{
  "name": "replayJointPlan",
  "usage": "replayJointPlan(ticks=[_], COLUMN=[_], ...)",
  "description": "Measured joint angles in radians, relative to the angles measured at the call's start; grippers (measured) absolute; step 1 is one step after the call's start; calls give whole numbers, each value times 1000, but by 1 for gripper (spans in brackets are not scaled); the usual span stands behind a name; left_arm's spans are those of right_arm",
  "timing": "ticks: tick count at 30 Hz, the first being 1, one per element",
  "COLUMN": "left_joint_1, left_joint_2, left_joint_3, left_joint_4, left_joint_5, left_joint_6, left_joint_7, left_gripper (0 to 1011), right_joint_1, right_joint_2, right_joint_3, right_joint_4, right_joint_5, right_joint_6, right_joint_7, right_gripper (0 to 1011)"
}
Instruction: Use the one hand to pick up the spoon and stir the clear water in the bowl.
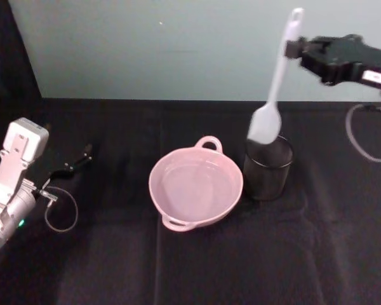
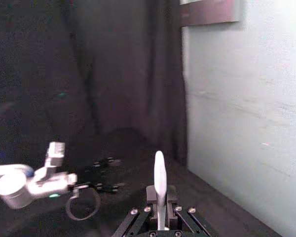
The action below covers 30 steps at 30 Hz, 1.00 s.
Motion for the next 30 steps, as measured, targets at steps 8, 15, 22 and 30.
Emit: replayJointPlan(ticks=[8, 15, 22, 30], left_joint_1=[0, 0, 0, 0], left_joint_2=[0, 0, 0, 0], left_joint_3=[0, 0, 0, 0], left_joint_4=[0, 0, 0, 0], left_joint_5=[0, 0, 0, 0], left_joint_6=[0, 0, 0, 0], left_joint_7=[0, 0, 0, 0], left_gripper=[1011, 1011, 1011, 1011], right_joint_1=[84, 101, 82, 52], right_joint_2=[-73, -134, -221, -267], right_joint_3=[-139, -245, -265, -267], right_joint_4=[-2, 71, 207, 304], right_joint_5=[-60, -141, -224, -274], right_joint_6=[16, -50, -204, -292], right_joint_7=[45, 80, 79, 76], right_gripper=[110, 110, 110, 110])
